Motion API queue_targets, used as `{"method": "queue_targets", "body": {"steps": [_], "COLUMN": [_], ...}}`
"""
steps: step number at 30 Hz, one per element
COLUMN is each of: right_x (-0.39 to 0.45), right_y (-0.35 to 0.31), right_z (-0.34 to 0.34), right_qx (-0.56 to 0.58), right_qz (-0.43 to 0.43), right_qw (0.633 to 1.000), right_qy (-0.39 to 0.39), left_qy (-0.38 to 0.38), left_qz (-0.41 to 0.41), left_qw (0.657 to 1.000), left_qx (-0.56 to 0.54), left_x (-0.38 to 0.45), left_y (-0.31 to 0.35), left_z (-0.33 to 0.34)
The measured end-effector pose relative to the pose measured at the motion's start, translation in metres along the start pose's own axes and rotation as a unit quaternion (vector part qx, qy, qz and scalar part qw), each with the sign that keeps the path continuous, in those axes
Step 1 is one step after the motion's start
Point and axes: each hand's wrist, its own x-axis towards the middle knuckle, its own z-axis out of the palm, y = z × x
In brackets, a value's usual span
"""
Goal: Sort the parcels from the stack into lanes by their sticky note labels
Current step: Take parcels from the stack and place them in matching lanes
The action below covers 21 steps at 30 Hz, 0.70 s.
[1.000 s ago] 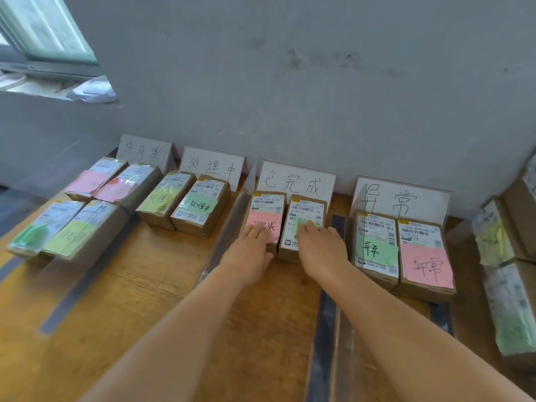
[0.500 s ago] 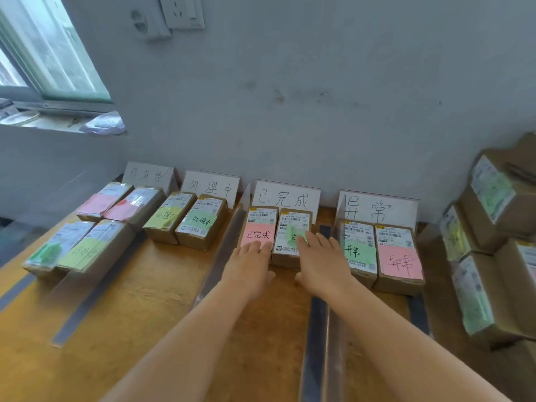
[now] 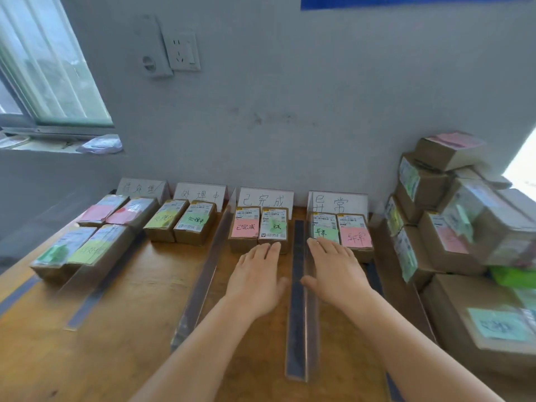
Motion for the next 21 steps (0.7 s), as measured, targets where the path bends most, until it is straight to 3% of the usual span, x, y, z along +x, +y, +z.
{"method": "queue_targets", "body": {"steps": [12,21], "right_x": [-0.134,-0.181], "right_y": [0.023,0.073], "right_z": [-0.038,-0.063], "right_qx": [0.007,0.026], "right_qz": [0.082,0.126], "right_qw": [0.997,0.989], "right_qy": [0.006,0.068], "left_qy": [-0.027,-0.037], "left_qz": [0.047,0.094], "left_qw": [0.995,0.985], "left_qx": [-0.082,-0.139], "left_x": [-0.087,-0.095], "left_y": [0.079,0.152], "left_z": [-0.016,-0.017]}}
